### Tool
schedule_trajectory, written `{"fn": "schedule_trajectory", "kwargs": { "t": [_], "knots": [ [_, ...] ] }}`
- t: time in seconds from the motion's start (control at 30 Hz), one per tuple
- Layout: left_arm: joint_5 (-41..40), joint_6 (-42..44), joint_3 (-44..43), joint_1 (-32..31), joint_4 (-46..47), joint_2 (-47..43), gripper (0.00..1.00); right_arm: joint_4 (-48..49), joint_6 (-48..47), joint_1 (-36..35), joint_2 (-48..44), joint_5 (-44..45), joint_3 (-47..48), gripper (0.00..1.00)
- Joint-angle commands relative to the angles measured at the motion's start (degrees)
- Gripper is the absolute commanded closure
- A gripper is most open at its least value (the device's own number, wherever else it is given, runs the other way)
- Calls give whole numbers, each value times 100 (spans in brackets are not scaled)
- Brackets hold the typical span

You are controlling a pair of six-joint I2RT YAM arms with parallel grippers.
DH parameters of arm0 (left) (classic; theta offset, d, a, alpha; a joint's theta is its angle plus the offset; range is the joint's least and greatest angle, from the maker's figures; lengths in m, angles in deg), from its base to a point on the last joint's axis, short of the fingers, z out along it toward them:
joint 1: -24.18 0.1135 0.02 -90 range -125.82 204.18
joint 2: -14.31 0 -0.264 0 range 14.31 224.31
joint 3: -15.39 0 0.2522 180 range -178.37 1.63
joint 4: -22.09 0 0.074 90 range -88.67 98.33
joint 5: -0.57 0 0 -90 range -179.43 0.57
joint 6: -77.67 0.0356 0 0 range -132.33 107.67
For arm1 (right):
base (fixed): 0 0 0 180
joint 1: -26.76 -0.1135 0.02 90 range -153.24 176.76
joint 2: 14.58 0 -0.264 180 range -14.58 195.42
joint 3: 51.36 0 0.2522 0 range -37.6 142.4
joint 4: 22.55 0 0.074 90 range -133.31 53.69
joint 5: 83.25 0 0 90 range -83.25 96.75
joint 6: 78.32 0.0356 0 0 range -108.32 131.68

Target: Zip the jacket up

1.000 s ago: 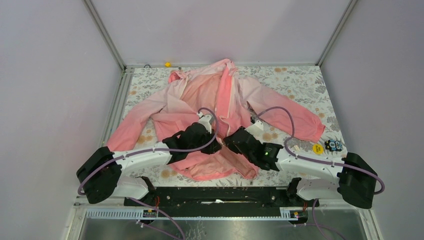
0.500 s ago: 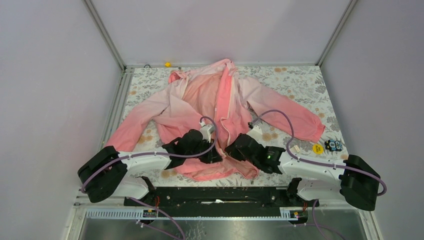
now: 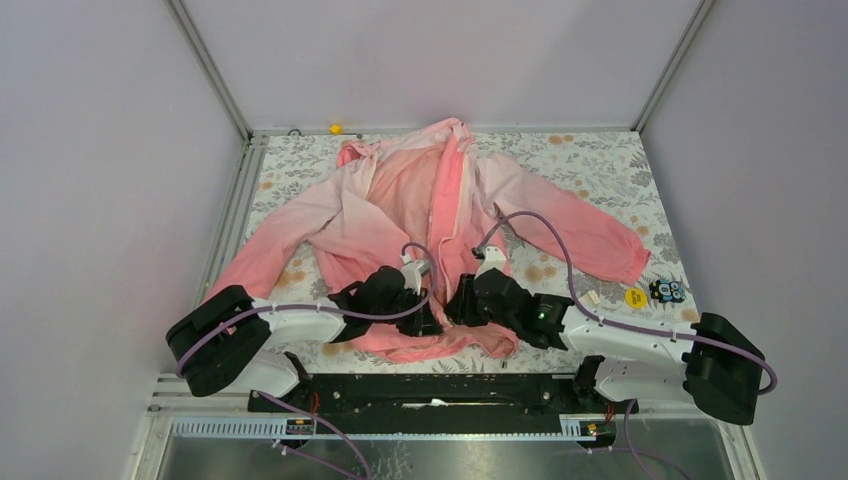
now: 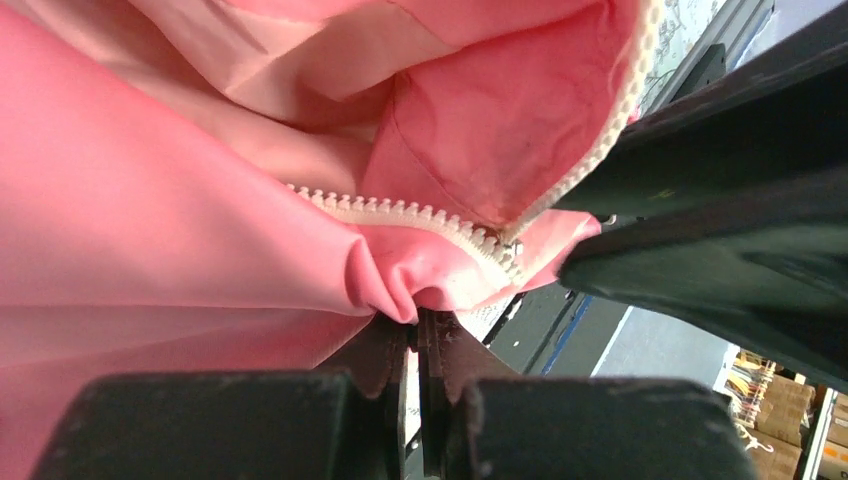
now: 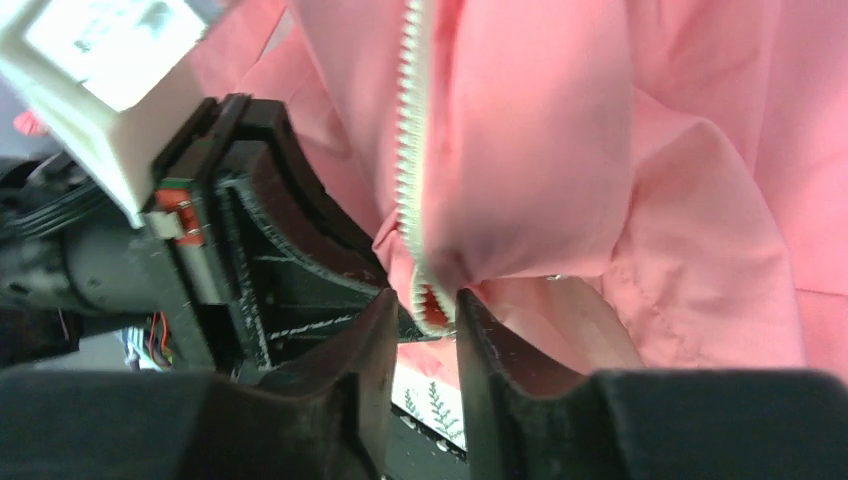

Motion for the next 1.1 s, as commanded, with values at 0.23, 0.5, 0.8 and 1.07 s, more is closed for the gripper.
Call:
{"fn": "schedule_trajectory", "kwargs": {
  "t": [0.23, 0.5, 0.8, 1.07],
  "knots": [
    [581, -183, 454, 220, 550, -164, 100, 89, -1711, 529, -596, -2136, -208, 29],
    [735, -232, 539, 289, 788, -126, 100, 1622, -1024, 1231, -766, -3677, -1299, 55],
    [779, -272, 603, 310, 921, -118, 100, 2563, -803, 1822, -188, -4260, -1551, 48],
    [817, -281, 594, 308, 976, -40, 100, 3083, -832, 2062, 549, -4628, -1452, 38]
  ]
}}
